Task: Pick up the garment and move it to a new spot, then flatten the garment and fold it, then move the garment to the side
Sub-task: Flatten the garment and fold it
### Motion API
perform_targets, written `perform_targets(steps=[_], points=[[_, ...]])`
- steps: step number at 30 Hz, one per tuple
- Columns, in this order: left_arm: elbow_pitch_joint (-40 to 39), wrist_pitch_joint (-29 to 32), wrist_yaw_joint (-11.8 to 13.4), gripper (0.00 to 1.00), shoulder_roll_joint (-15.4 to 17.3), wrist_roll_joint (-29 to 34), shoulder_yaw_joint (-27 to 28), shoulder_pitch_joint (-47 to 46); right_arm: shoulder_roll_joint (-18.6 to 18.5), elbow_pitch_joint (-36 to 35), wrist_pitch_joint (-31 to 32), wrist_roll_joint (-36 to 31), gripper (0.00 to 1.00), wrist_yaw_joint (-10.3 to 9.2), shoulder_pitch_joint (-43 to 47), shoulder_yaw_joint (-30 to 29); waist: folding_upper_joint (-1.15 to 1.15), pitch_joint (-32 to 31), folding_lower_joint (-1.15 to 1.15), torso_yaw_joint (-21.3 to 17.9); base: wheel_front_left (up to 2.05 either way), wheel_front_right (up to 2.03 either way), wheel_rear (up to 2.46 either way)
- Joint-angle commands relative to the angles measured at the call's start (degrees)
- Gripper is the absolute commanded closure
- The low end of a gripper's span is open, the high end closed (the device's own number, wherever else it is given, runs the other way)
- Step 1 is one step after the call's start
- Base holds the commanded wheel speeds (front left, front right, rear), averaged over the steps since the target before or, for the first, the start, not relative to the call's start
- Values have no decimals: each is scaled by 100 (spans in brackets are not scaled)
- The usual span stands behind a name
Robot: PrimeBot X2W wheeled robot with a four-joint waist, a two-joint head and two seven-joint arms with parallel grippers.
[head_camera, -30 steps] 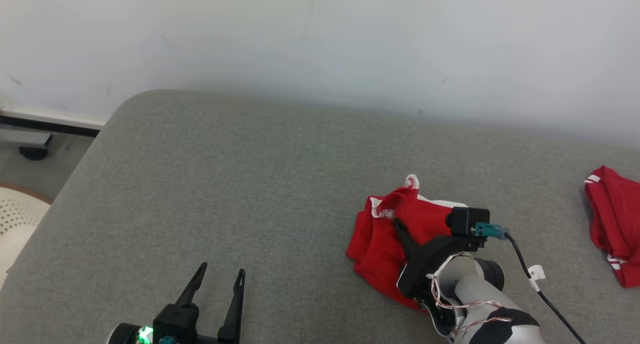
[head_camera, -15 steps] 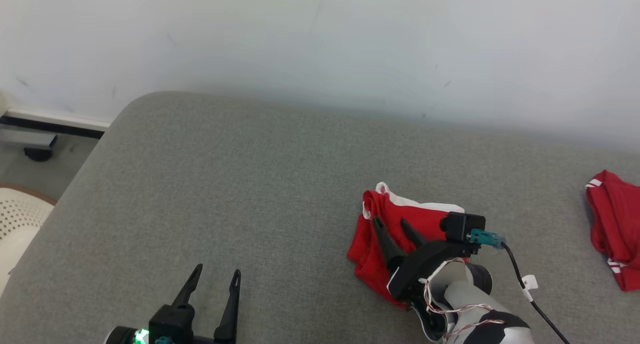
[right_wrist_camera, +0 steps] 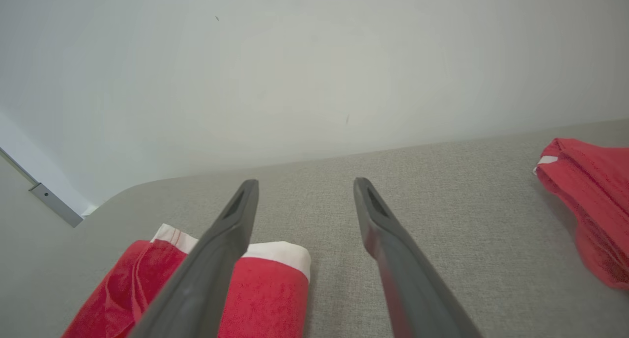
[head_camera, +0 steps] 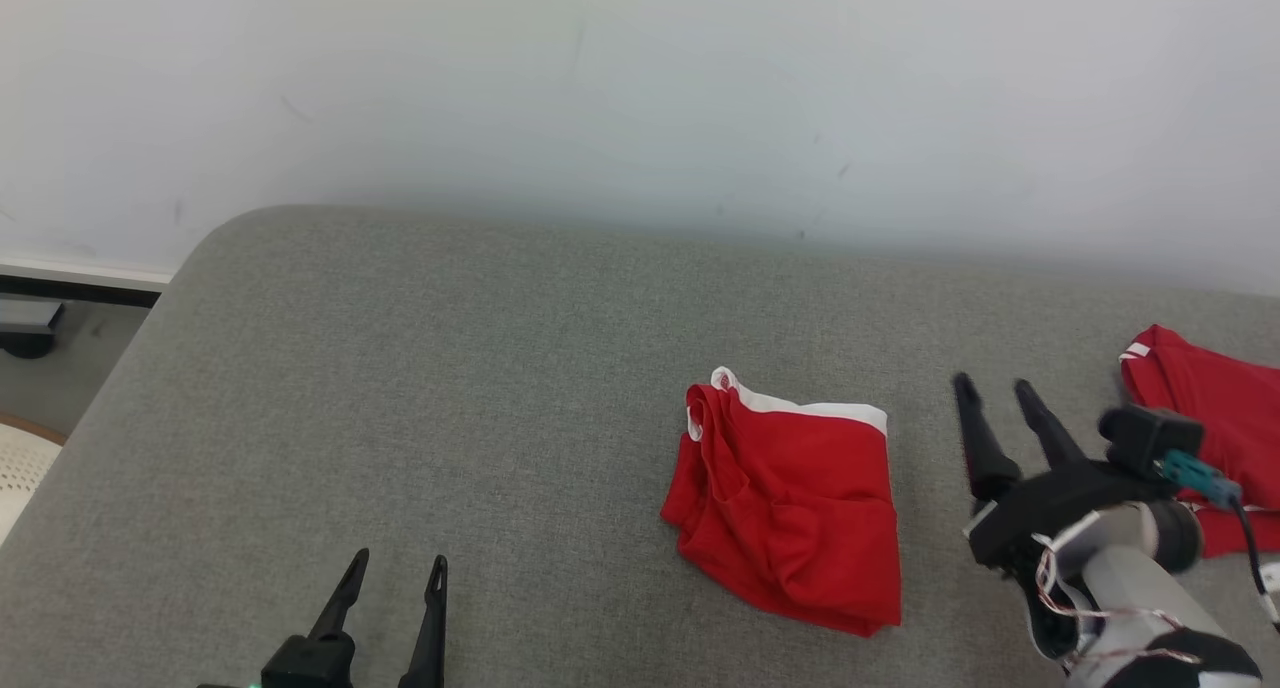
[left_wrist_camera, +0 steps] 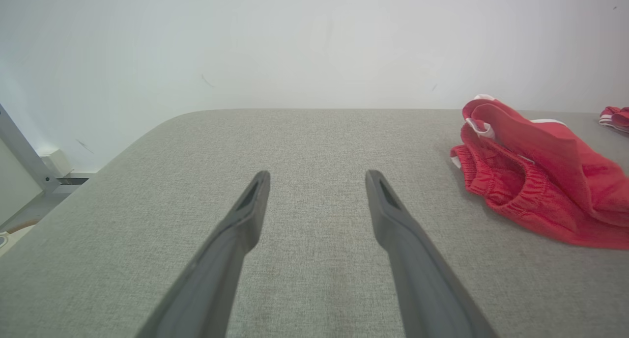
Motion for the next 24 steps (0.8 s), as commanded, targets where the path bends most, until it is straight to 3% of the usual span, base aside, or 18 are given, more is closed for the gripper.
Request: perform_targets(steps=[1,3,10,24], points=[[-45,-24,31,0,21,27,29,26,20,-31,-3,-183,51,2,148,-122,-1,16,0,13,0,0,0],[-46,-24,31,0,40,30,34,19,120,-6,-2,-447,100,2,366,-315,-1,36,0,45,0,0,0],[-11,-24,-24,0,78,34,16,-122,555,92,-4,-1163,100,2,762,-459,-1,102,0,198,0,0,0],[21,-24,-18,0,79,31,-72,-178,1132,671,-4,-1369,100,2,749,7,-1,173,0,444,0,0,0]])
